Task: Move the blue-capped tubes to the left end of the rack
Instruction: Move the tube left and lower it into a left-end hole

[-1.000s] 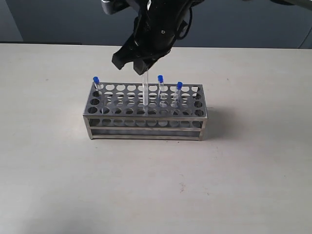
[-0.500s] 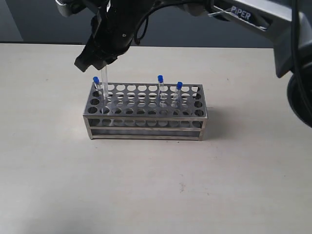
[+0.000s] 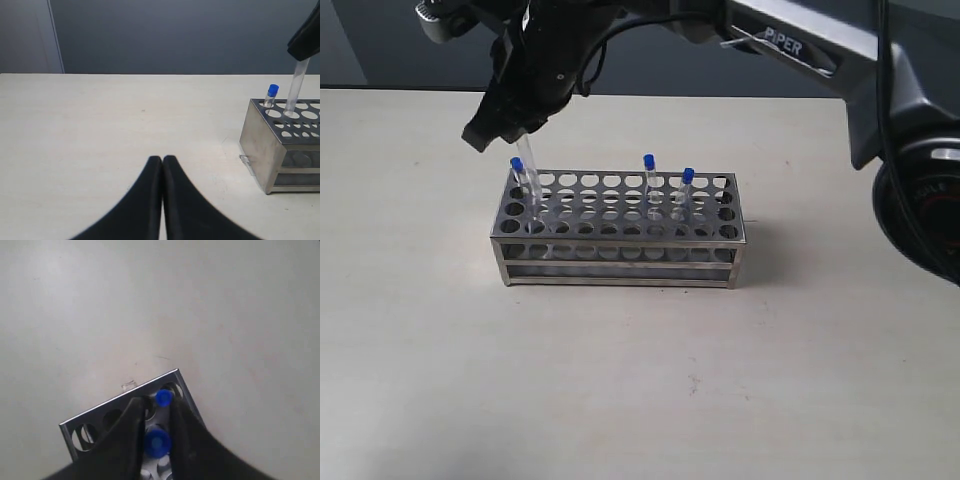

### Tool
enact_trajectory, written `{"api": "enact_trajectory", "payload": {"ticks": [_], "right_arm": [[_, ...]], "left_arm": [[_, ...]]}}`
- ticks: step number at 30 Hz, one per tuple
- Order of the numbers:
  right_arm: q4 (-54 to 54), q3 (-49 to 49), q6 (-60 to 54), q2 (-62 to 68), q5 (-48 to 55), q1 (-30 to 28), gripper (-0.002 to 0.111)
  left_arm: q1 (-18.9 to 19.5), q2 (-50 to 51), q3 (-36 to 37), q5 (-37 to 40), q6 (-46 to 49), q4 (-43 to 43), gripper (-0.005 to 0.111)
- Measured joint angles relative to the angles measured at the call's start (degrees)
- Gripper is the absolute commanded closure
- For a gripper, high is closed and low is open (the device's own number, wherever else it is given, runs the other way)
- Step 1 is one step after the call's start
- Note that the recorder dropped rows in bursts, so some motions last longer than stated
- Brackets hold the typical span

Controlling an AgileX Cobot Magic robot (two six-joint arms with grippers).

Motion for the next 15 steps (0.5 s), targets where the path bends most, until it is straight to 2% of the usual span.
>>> {"api": "enact_trajectory", "payload": {"ticks": [15], "right_arm": [[0.38,-2.34,0.0,1.4,0.42,0.41,0.109]], "left_arm": [[0.0,0.0,0.0,0.0,0.0,0.0,0.106]]}}
